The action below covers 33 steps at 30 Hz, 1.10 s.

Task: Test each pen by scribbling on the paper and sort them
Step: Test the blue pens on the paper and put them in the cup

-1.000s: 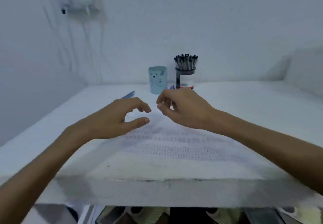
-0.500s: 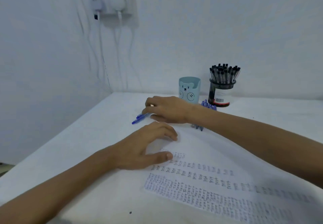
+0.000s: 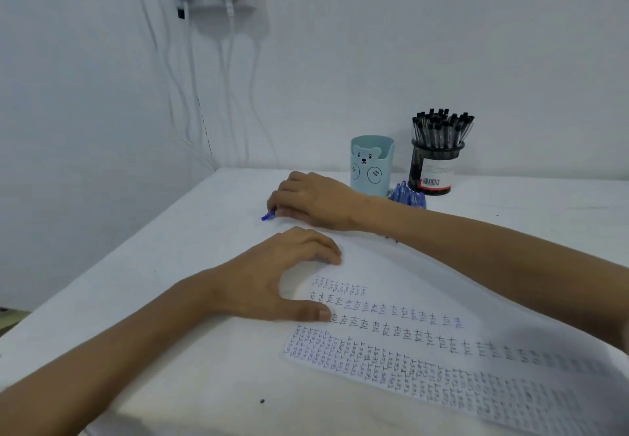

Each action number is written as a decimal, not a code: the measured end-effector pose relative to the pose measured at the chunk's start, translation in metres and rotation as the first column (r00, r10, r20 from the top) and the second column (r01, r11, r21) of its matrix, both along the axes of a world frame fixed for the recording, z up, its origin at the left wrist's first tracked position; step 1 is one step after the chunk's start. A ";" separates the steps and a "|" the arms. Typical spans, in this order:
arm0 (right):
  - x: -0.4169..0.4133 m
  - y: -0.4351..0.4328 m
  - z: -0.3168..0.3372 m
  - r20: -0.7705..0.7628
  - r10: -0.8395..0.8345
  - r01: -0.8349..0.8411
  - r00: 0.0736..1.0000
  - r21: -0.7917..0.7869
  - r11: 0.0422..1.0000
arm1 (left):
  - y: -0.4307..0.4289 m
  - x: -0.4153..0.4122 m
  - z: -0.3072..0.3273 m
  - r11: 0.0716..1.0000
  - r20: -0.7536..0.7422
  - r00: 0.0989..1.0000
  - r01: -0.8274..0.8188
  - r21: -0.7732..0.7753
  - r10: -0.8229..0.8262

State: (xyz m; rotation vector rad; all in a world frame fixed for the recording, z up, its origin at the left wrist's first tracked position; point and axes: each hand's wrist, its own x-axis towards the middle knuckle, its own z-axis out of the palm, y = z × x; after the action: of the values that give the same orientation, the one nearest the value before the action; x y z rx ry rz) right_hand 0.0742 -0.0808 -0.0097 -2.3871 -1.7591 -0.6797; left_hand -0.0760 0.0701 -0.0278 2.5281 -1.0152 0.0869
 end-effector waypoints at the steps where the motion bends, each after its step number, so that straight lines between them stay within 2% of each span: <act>1: -0.002 -0.001 0.000 0.003 -0.025 0.025 1.000 0.035 0.999 | 0.000 0.000 0.000 1.000 -0.001 1.000 0.000 -0.004 0.000; 5: -0.018 -0.010 0.002 -0.183 -0.125 0.156 0.975 0.169 0.973 | -0.001 0.001 -0.002 1.000 0.005 1.000 0.010 -0.022 -0.010; 8: -0.026 -0.018 0.003 -0.275 -0.252 0.332 0.928 0.296 0.896 | 0.000 0.002 -0.003 0.999 0.011 1.000 0.015 -0.036 -0.014; 10: -0.028 -0.022 0.005 -0.307 -0.286 0.392 0.907 0.377 0.839 | 0.000 0.002 -0.003 0.999 0.012 1.000 0.020 -0.046 -0.020; 12: -0.028 -0.026 0.008 -0.358 -0.271 0.411 0.893 0.411 0.814 | 0.001 0.002 -0.004 0.998 0.019 1.000 0.023 -0.051 -0.022; 15: -0.030 -0.037 0.010 -0.371 -0.281 0.420 0.885 0.376 0.826 | 0.001 0.002 -0.005 0.998 0.031 0.999 0.030 -0.050 -0.028; 19: -0.025 -0.057 0.007 -0.281 -0.300 0.381 0.911 0.305 0.873 | 0.001 0.002 -0.005 0.998 0.027 0.999 0.028 -0.053 -0.027; 21: -0.021 -0.069 0.003 -0.190 -0.255 0.307 0.948 0.337 0.890 | 0.001 0.003 -0.005 0.998 0.029 0.999 0.031 -0.052 -0.030; 23: -0.019 -0.081 -0.002 -0.029 -0.249 0.242 0.968 0.380 0.893 | 0.001 0.003 -0.005 0.998 0.025 0.999 0.033 -0.057 -0.032; 25: -0.021 -0.092 -0.004 0.194 -0.325 0.230 0.926 0.395 0.890 | 0.001 0.002 -0.005 0.997 0.028 0.999 0.038 -0.061 -0.037; 27: -0.026 -0.104 -0.002 0.286 -0.366 0.223 0.886 0.430 0.875 | 0.001 0.002 -0.005 0.997 0.034 0.999 0.044 -0.060 -0.042; 28: -0.030 -0.108 0.000 0.234 -0.368 0.234 0.900 0.454 0.860 | 0.001 0.002 -0.006 0.997 0.036 0.998 0.045 -0.061 -0.043; 29: -0.035 -0.111 0.002 0.108 -0.355 0.266 0.928 0.476 0.839 | 0.001 0.002 -0.006 0.997 0.039 0.998 0.045 -0.061 -0.043; 30: -0.041 -0.115 0.004 -0.082 -0.319 0.317 0.944 0.490 0.812 | 0.001 0.002 -0.006 0.997 0.040 0.998 0.045 -0.059 -0.043; 31: -0.046 -0.119 0.004 -0.304 -0.247 0.374 0.920 0.494 0.785 | 0.001 0.003 -0.007 0.997 0.041 0.998 0.045 -0.057 -0.042; 32: -0.052 -0.122 0.002 -0.503 -0.149 0.423 0.852 0.490 0.762 | 0.001 0.002 -0.007 0.997 0.042 0.998 0.045 -0.055 -0.043; 33: -0.058 -0.123 0.000 -0.635 -0.059 0.458 0.770 0.486 0.744 | 0.001 0.002 -0.007 0.997 0.043 0.998 0.046 -0.053 -0.044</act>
State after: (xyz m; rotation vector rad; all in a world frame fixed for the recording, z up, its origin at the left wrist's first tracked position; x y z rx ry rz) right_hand 0.0157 -0.2043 -0.0098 -2.0535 -0.7614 -0.3791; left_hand -0.0736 0.0714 -0.0343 2.4624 -1.0711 0.1522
